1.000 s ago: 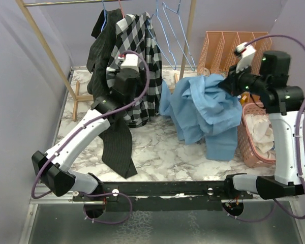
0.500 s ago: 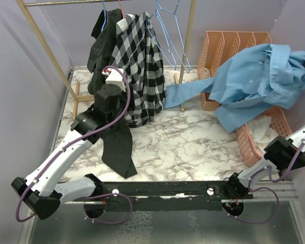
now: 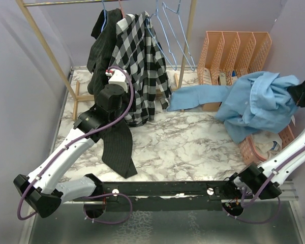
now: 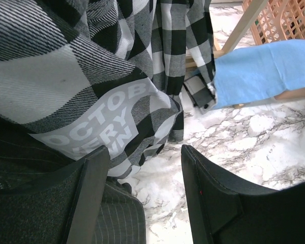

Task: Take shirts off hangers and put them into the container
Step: Place the shirt in the bin.

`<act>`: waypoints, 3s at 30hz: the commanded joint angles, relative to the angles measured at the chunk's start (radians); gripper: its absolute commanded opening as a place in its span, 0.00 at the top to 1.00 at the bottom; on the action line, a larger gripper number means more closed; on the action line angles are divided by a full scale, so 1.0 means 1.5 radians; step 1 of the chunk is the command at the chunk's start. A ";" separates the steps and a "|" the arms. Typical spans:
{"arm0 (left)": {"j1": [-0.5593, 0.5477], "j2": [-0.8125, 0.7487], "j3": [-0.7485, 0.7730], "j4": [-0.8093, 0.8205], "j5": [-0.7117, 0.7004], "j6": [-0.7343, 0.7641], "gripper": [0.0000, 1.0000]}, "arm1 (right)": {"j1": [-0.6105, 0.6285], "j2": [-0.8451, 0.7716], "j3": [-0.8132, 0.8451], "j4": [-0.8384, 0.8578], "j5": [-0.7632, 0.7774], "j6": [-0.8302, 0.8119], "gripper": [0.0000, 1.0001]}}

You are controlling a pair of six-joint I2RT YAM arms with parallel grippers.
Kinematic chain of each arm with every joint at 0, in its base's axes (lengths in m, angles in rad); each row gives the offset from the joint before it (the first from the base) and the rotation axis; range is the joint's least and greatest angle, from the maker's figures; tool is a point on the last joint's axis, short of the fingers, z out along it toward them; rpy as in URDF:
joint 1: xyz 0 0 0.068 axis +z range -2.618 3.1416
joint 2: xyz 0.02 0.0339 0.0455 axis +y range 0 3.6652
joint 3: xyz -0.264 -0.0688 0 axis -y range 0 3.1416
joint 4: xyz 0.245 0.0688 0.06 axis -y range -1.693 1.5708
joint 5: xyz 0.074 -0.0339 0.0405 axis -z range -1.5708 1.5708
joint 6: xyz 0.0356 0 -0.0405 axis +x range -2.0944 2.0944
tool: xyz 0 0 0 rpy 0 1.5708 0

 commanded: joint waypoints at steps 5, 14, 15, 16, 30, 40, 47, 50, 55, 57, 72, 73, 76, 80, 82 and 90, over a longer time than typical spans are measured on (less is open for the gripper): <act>0.002 -0.014 -0.033 0.019 0.028 0.017 0.39 | -0.002 -0.020 -0.216 0.040 0.084 -0.131 0.99; 0.002 -0.039 -0.078 0.041 0.046 0.021 0.39 | -0.002 -0.040 -0.420 0.117 0.147 -0.258 0.99; 0.001 -0.044 -0.084 0.046 0.049 0.021 0.39 | -0.002 -0.051 -0.455 0.149 0.172 -0.267 0.99; 0.001 -0.049 -0.090 0.050 0.053 0.020 0.39 | -0.001 -0.060 -0.485 0.174 0.196 -0.284 0.99; 0.001 -0.052 -0.123 0.053 0.096 0.018 0.42 | -0.001 -0.183 -0.846 0.319 0.438 -0.625 0.99; 0.001 -0.066 -0.138 0.053 0.101 0.021 0.40 | -0.001 -0.194 -0.610 0.086 0.287 -0.595 0.57; 0.001 -0.075 -0.142 0.052 0.094 0.025 0.37 | -0.001 -0.164 -0.328 -0.049 0.074 -0.530 0.00; 0.001 -0.072 -0.141 0.052 0.097 0.022 0.37 | -0.001 -0.137 -0.240 -0.081 -0.023 -0.499 0.00; 0.001 -0.055 -0.136 0.061 0.105 0.017 0.37 | 0.170 0.010 -0.090 -0.072 0.053 -0.255 0.01; 0.001 -0.044 -0.131 0.066 0.104 0.015 0.38 | 0.387 0.051 -0.091 -0.042 0.219 -0.141 0.00; 0.001 -0.071 -0.135 0.047 0.084 0.007 0.39 | 0.525 0.113 -0.235 0.231 0.523 0.025 0.00; 0.001 -0.074 -0.138 0.047 0.084 0.006 0.39 | 0.525 0.121 -0.234 0.229 0.532 0.018 0.00; 0.001 -0.080 -0.150 0.048 0.085 0.004 0.39 | 0.525 0.132 -0.251 0.244 0.580 -0.003 0.00; 0.001 -0.082 -0.163 0.052 0.085 0.010 0.39 | 0.525 0.134 -0.295 0.266 0.627 -0.054 0.00; 0.001 -0.081 -0.171 0.058 0.087 0.011 0.39 | 0.525 0.136 -0.318 0.258 0.631 -0.087 0.00; 0.001 -0.063 -0.184 0.077 0.100 0.018 0.39 | 0.525 0.122 -0.400 0.256 0.636 -0.139 0.12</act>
